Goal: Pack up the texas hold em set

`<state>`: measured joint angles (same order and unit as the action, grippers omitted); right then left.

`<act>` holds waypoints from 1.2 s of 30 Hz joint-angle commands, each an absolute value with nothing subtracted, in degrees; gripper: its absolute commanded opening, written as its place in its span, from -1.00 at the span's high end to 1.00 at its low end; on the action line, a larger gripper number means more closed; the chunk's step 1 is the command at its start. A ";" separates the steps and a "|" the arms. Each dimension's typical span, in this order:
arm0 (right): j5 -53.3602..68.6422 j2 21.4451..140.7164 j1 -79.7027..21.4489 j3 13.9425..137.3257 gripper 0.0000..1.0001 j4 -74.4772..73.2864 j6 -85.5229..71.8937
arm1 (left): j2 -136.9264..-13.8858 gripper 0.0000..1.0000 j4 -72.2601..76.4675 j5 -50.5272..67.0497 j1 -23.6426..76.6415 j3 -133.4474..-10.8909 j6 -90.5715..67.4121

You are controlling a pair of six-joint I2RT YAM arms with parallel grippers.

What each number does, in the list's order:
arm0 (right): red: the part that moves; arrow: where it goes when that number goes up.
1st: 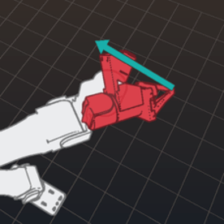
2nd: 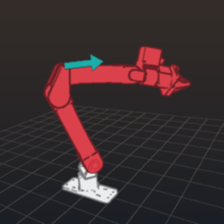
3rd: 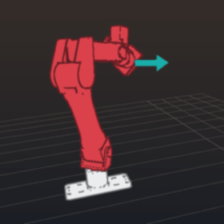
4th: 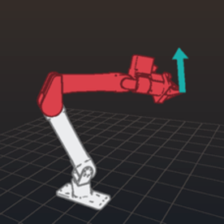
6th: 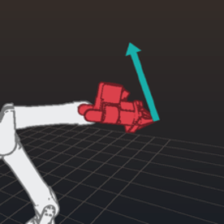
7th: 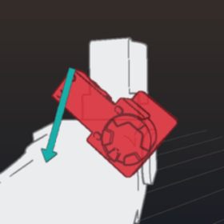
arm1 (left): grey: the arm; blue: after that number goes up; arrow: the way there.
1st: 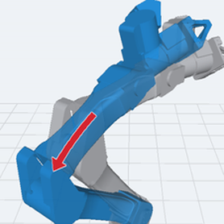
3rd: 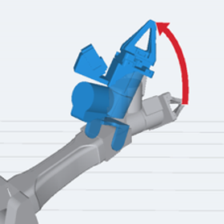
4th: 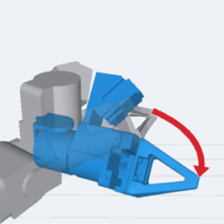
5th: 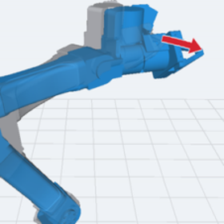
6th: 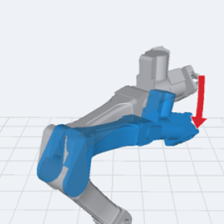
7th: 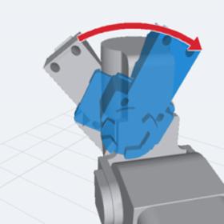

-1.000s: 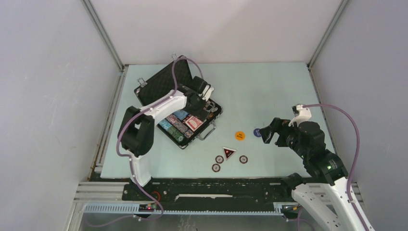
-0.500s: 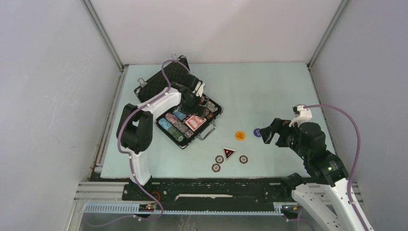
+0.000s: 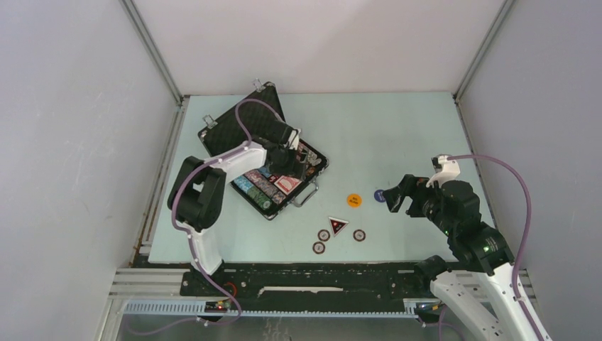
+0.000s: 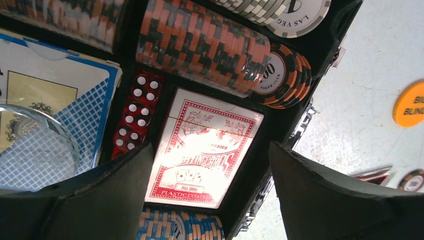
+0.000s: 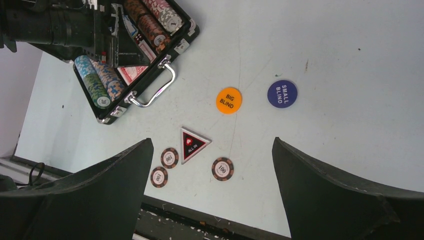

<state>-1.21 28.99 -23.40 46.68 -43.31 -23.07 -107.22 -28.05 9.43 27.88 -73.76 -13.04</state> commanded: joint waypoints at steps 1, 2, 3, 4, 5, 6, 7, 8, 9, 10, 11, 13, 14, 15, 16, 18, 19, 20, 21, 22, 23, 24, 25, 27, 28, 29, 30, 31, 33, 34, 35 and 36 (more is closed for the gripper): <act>-1.36 28.97 -23.99 46.38 -0.99 -41.09 -22.57 | -104.12 -0.87 -30.44 5.37 32.65 -72.92 -14.52; -1.47 29.12 -24.00 46.30 -0.99 -40.97 -22.47 | -103.34 -0.91 -31.09 4.36 32.89 -73.51 -14.16; -1.38 29.29 -24.00 46.25 -0.99 -40.87 -22.44 | -102.62 -0.95 -31.68 3.82 32.99 -74.13 -14.00; -1.35 29.61 -23.99 46.23 -0.99 -40.87 -22.34 | -101.99 -0.98 -32.37 3.44 33.04 -74.62 -13.93; -1.30 30.02 -23.99 46.23 -0.99 -40.83 -22.26 | -101.29 -0.99 -32.81 3.29 33.05 -75.11 -13.97; -1.24 30.49 -24.02 46.23 -0.99 -40.79 -22.35 | -100.49 -1.00 -33.05 3.32 33.12 -75.34 -14.04; -1.26 30.88 -24.02 46.23 -0.99 -40.71 -22.37 | -99.72 -1.00 -33.23 3.39 33.13 -75.50 -14.20; -1.17 31.39 -24.02 46.30 -0.99 -40.63 -22.45 | -98.87 -1.00 -33.39 3.61 33.21 -75.65 -14.35; -1.08 31.82 -24.00 46.30 -0.99 -40.63 -22.57 | -98.13 -1.00 -33.49 3.65 33.22 -75.70 -14.47; -0.95 32.18 -23.99 46.32 -0.99 -40.60 -22.63 | -97.43 -1.00 -33.86 3.30 33.17 -75.82 -14.66; -0.87 32.56 -24.01 46.32 -0.99 -40.58 -22.67 | -96.47 -1.00 -34.23 2.99 33.18 -75.86 -14.74; -0.61 33.58 -24.00 46.56 -0.99 -40.74 -22.81 | -94.64 -1.00 -34.38 3.09 33.22 -75.42 -15.25; -0.61 34.12 -23.99 46.66 -0.99 -40.75 -22.96 | -93.51 -1.00 -34.28 3.41 33.30 -75.08 -15.62; -0.62 34.64 -23.99 46.67 -0.99 -40.73 -23.14 | -92.34 -1.00 -34.02 3.84 33.51 -74.49 -16.14; -0.62 35.33 -24.02 46.67 -0.99 -40.73 -23.38 | -90.85 -1.00 -33.39 4.78 33.75 -73.60 -16.68; -0.62 37.06 -24.00 46.68 -0.99 -40.78 -24.04 | -87.72 -1.00 -30.68 8.78 34.53 -70.80 -18.96; -0.60 38.14 -23.99 46.67 -0.99 -40.77 -24.72 | -85.96 -1.00 -28.43 11.03 35.07 -68.07 -20.83; 0.29 39.32 -24.01 46.67 -0.99 -40.68 -25.12 | -84.29 -1.00 -24.97 12.89 36.08 -65.36 -22.79; 1.45 40.97 -24.00 46.69 -0.99 -40.49 -25.55 | -82.76 -1.00 -22.29 14.33 37.25 -62.78 -25.61; 2.33 42.74 -23.94 46.67 -0.99 -40.16 -25.81 | -81.58 -1.00 -20.30 14.88 38.63 -60.68 -27.37; 3.04 44.52 -23.91 46.67 -0.98 -39.88 -25.85 | -80.42 -1.00 -18.92 14.34 40.20 -58.57 -29.01; 3.50 46.32 -23.83 46.67 -0.96 -39.78 -25.98 | -79.46 -1.00 -17.77 13.38 41.85 -56.75 -30.33; 4.11 47.91 -23.82 46.67 -0.96 -39.55 -25.93 | -78.71 -1.00 -16.84 11.95 43.89 -55.32 -31.36; 3.96 50.49 -23.82 46.67 -0.96 -39.67 -26.14 | -78.34 -1.00 -15.73 8.76 48.38 -54.14 -31.75; 2.88 51.23 -23.74 46.67 -0.96 -39.83 -26.87 | -79.05 -1.00 -15.58 7.20 50.71 -54.56 -31.50; 2.13 51.68 -23.47 46.67 -0.96 -39.95 -27.40 | -80.30 -1.00 -16.09 6.04 52.42 -55.59 -31.24; 1.63 51.69 -22.97 46.71 -0.96 -39.97 -28.00 | -82.14 -1.00 -17.39 4.69 54.06 -57.07 -31.12; 1.18 51.20 -22.35 46.68 -0.96 -40.02 -28.83 | -83.95 -1.00 -18.84 3.18 55.43 -58.60 -30.84; 0.09 49.05 -21.40 46.87 -0.96 -40.60 -30.01 | -88.31 -1.00 -20.86 0.37 58.12 -61.62 -29.92; -1.94 47.29 -21.02 47.18 -0.96 -41.34 -30.16 | -90.62 -1.00 -21.70 -0.61 59.11 -63.12 -29.00; -3.32 45.33 -20.78 47.65 -0.96 -42.25 -30.27 | -92.87 -1.00 -22.63 -1.68 59.95 -64.99 -28.05; -4.27 42.94 -20.58 48.12 -0.96 -42.83 -30.18 | -95.39 -1.00 -23.96 -2.51 60.51 -67.11 -27.09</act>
<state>0.67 50.11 -21.67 46.13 -41.39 -27.92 -88.60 -20.99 3.95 58.35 -59.33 -28.99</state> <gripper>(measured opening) 0.981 0.996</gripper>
